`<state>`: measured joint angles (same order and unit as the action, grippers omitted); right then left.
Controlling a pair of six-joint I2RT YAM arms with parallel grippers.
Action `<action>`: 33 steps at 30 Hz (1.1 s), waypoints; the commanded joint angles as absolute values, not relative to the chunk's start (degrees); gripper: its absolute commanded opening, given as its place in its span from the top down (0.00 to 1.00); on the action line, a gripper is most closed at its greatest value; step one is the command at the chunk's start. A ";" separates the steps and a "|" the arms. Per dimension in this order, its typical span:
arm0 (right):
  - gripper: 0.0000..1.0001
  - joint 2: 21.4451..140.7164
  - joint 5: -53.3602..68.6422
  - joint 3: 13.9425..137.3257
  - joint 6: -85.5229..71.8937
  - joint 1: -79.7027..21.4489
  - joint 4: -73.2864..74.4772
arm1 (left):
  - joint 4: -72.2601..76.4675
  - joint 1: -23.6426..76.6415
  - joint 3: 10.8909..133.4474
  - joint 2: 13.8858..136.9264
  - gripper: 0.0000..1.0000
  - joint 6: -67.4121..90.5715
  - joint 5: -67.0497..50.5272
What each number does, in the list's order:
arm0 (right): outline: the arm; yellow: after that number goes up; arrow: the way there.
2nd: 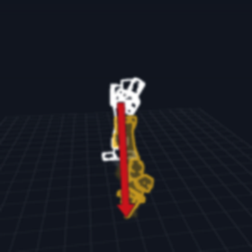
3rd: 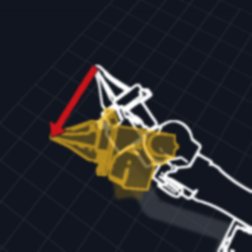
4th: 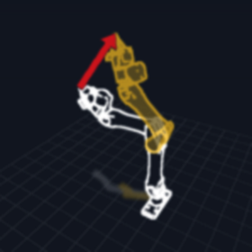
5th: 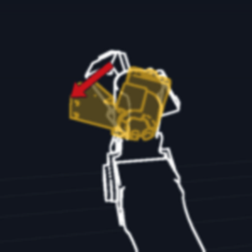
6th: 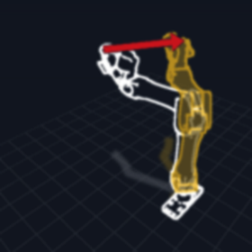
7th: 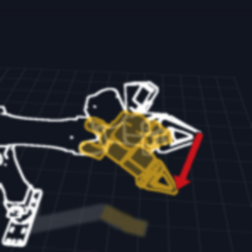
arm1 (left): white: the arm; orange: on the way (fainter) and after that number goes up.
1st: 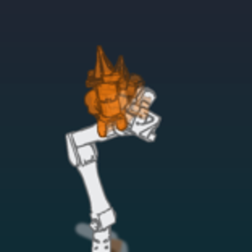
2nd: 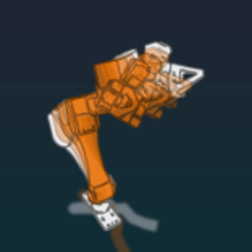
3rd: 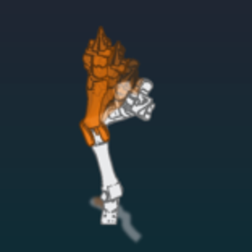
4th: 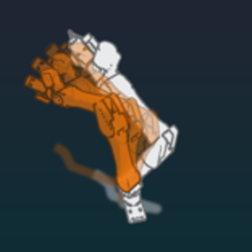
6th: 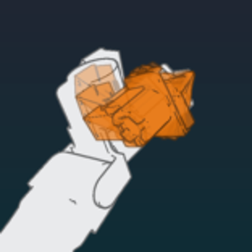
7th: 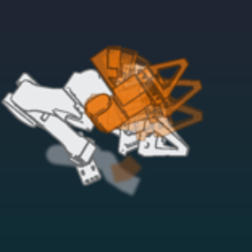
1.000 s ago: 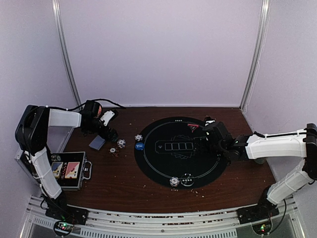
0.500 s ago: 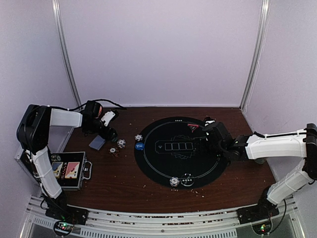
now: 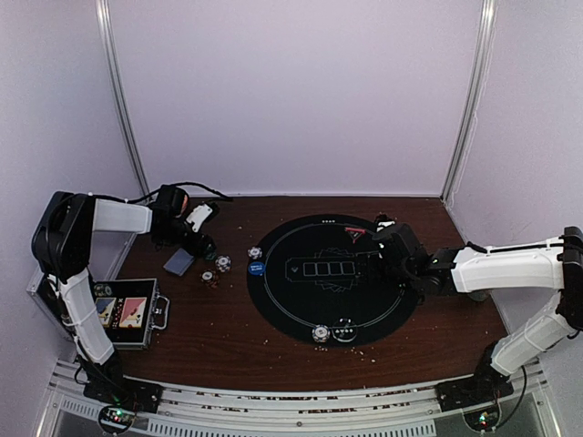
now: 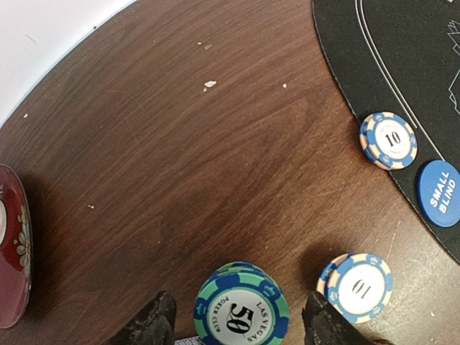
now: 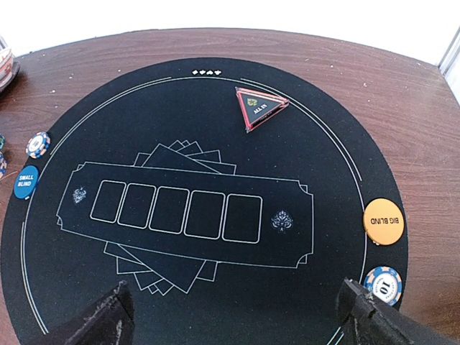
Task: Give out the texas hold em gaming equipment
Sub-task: Pick up the poker chip from the pile of poker chips.
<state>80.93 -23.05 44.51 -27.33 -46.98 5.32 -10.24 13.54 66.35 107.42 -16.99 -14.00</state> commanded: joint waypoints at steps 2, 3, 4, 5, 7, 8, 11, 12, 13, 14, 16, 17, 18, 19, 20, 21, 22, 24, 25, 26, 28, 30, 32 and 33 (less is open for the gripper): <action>0.00 80.33 -24.79 44.03 -27.07 -47.38 4.90 | -9.75 13.18 68.29 108.63 0.40 -17.31 -15.05; 0.00 80.33 -24.79 44.01 -27.07 -47.42 4.92 | -9.73 13.18 68.30 108.63 0.40 -17.31 -14.97; 0.00 80.29 -24.79 43.95 -27.07 -47.39 4.91 | -9.75 13.14 68.37 108.63 0.41 -17.27 -14.98; 0.00 80.33 -24.79 43.97 -27.06 -47.38 4.88 | -9.76 13.18 68.38 108.68 0.42 -17.31 -14.90; 0.00 80.33 -24.79 44.02 -27.16 -47.40 4.92 | -9.67 13.18 68.29 108.72 0.44 -17.31 -14.78; 0.00 80.32 -24.79 44.00 -27.16 -47.39 4.87 | -9.67 13.18 68.29 108.70 0.45 -17.31 -14.66; 0.00 80.28 -24.82 44.01 -27.16 -47.42 4.92 | -9.67 13.17 68.29 108.59 0.49 -17.31 -14.50; 0.00 80.25 -24.87 44.02 -27.20 -47.38 4.97 | -9.67 13.11 68.29 108.55 0.50 -17.28 -14.46; 0.00 80.24 -24.87 44.03 -27.16 -47.37 4.93 | -9.67 13.17 68.21 108.55 0.51 -17.30 -14.50; 0.00 80.13 -24.87 44.03 -27.16 -47.44 4.92 | -9.67 13.12 68.20 108.40 0.51 -17.31 -14.58; 0.00 80.08 -24.95 43.97 -27.16 -47.41 4.92 | -9.67 13.18 68.20 108.41 0.52 -17.25 -14.59; 0.00 80.07 -24.96 44.00 -27.14 -47.42 4.94 | -9.70 13.15 68.20 108.45 0.52 -17.31 -14.59; 0.00 80.07 -25.00 44.03 -27.16 -47.43 5.00 | -9.75 13.18 68.25 108.46 0.53 -17.31 -14.66; 0.00 80.00 -24.97 44.03 -27.16 -47.44 5.01 | -9.82 13.15 68.29 108.46 0.54 -17.31 -14.74; 0.00 79.98 -24.96 44.03 -27.16 -47.38 4.99 | -9.90 13.18 68.29 108.46 0.55 -17.30 -14.83; 0.00 79.99 -25.00 43.99 -27.16 -47.42 5.03 | -10.00 13.14 68.29 108.45 0.57 -17.31 -14.93; 0.00 79.98 -25.05 44.01 -27.16 -47.42 5.01 | -10.09 13.17 68.31 108.46 0.57 -17.31 -14.96; 0.00 79.90 -25.05 44.00 -27.16 -47.48 5.05 | -10.12 13.15 68.36 108.37 0.60 -17.29 -15.02; 0.00 79.85 -25.16 44.01 -27.16 -47.40 5.03 | -10.31 13.13 68.38 108.25 0.62 -17.31 -15.15; 0.00 79.81 -25.16 43.98 -27.20 -47.43 5.08 | -10.35 13.16 68.38 108.21 0.63 -17.31 -15.32; 0.00 79.75 -25.18 44.01 -27.09 -47.40 5.10 | -10.53 13.18 68.38 107.98 0.67 -17.25 -15.61; 0.00 79.76 -25.29 44.02 -27.07 -47.50 5.10 | -10.52 13.16 68.29 107.65 0.71 -17.18 -15.91; 0.00 79.72 -25.31 43.98 -27.07 -47.46 5.14 | -10.63 13.18 68.21 107.38 0.76 -17.14 -16.12; 0.00 79.72 -25.32 44.03 -27.08 -47.49 5.10 | -10.70 13.11 68.20 107.21 0.78 -17.09 -16.21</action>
